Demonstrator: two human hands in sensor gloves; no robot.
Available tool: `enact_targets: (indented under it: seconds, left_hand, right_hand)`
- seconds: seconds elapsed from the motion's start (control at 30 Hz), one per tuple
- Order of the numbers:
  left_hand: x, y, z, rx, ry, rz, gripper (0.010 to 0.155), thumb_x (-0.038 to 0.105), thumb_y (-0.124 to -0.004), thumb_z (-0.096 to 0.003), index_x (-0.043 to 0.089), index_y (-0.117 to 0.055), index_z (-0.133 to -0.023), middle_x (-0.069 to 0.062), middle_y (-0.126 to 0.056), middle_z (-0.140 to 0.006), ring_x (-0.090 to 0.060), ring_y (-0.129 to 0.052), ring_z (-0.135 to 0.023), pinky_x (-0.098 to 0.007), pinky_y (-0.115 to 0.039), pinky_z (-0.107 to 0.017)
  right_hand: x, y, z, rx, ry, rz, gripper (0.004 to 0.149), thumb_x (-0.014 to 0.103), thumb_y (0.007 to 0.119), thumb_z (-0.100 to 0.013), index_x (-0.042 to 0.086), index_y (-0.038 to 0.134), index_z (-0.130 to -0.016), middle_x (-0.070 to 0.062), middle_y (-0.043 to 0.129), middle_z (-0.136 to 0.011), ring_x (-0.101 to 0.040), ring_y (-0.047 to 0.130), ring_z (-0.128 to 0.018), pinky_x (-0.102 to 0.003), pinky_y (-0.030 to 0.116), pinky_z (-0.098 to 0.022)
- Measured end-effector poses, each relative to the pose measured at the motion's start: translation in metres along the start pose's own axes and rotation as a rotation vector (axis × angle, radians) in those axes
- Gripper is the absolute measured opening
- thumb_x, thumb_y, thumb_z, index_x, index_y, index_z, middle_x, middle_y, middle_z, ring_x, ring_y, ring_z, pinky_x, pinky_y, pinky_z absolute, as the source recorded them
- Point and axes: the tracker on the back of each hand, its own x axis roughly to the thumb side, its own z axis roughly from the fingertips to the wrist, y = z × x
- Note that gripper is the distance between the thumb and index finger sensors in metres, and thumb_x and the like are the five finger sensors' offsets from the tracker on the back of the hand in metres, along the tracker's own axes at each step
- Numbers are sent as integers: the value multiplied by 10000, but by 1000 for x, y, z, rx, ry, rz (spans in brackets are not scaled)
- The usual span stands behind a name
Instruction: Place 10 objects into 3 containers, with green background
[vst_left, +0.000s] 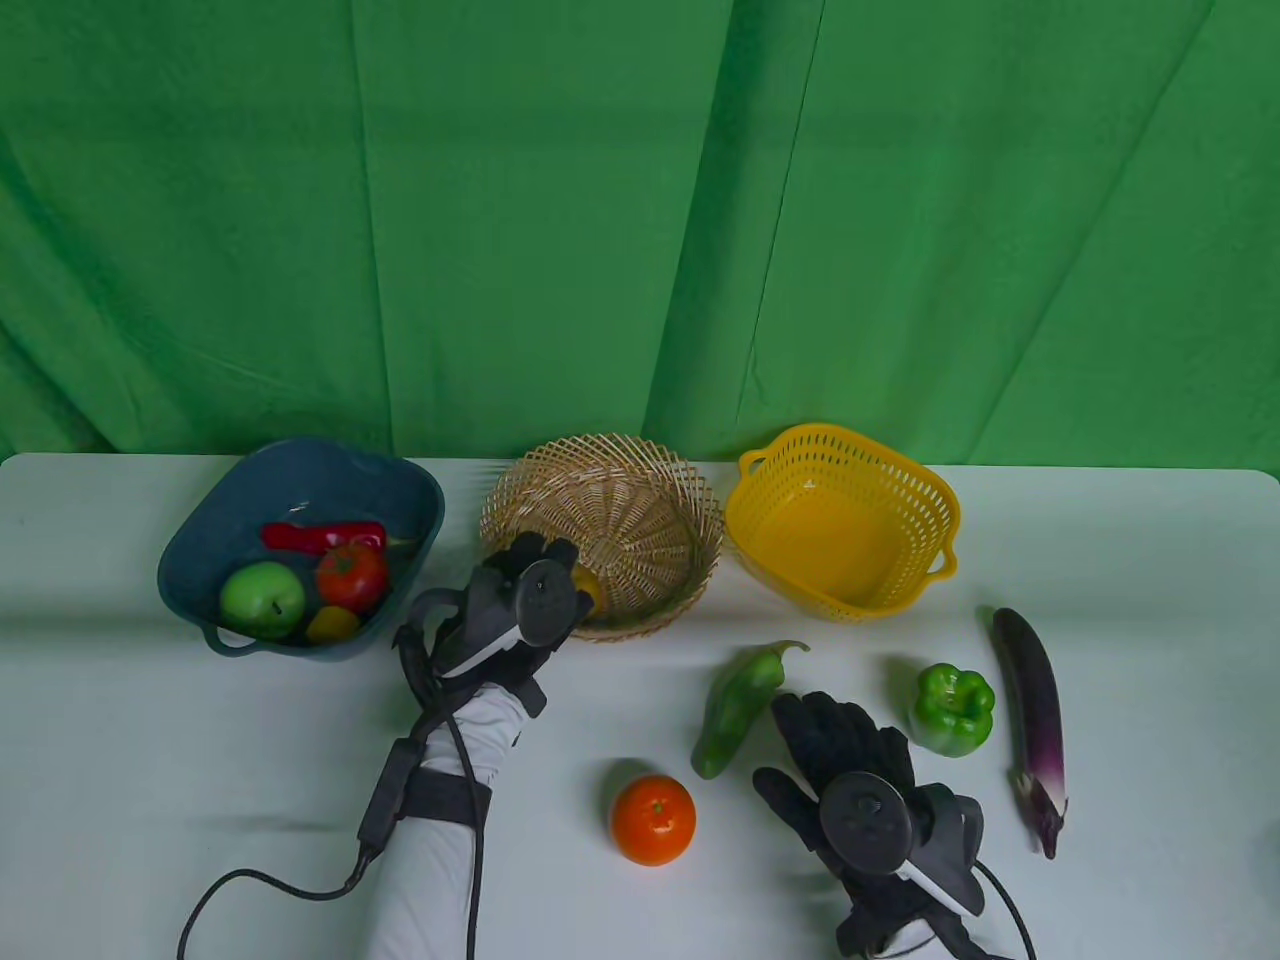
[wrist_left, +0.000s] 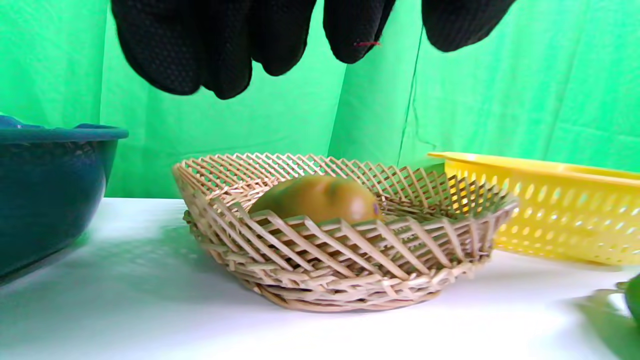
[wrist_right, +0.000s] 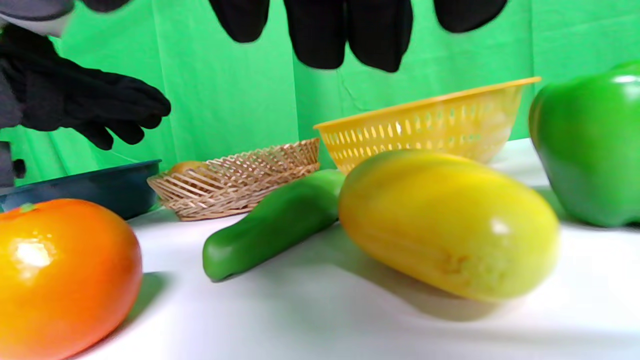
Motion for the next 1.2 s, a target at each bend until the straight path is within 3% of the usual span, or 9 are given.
enact_targets:
  seconds: [0.53,1.2]
  left_hand:
    - [-27,4,86,101,-131,59,651,577,-606,-569,290,-538,-1149,-162,-622,-1179,-422,-767,-1019,-556,-733,-647]
    - [-73,-23,153,132,-14,-10,646,575,-606,-569,294,-541,-1147,-160,-618,-1182,-419,-762,-1025,-566,-727,-651]
  right_hand:
    - [-1,5,-2,18,-5,-3,714,647,526,-563,288,416,-1170,-159,525,-1227,-481,538,-1083,-716,409,-769]
    - [0,6,-2,18,-3,-13,715,646,526,-563,286,417,-1170,-159,524,-1227,-481,539,-1083,-716,408,-769]
